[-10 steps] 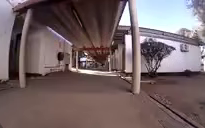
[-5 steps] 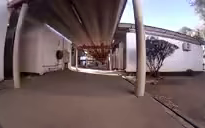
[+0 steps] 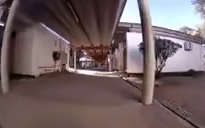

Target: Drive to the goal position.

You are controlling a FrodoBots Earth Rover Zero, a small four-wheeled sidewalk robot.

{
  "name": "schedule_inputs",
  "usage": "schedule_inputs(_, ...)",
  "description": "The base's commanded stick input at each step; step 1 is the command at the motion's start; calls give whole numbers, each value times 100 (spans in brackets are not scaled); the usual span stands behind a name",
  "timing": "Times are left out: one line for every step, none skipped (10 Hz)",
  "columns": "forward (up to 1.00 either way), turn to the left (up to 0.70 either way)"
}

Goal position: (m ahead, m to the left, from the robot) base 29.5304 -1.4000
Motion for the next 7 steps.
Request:
schedule_inputs(70,0)
schedule_inputs(70,0)
schedule_inputs(70,0)
schedule_inputs(70,0)
schedule_inputs(70,0)
schedule_inputs(70,0)
schedule_inputs(70,0)
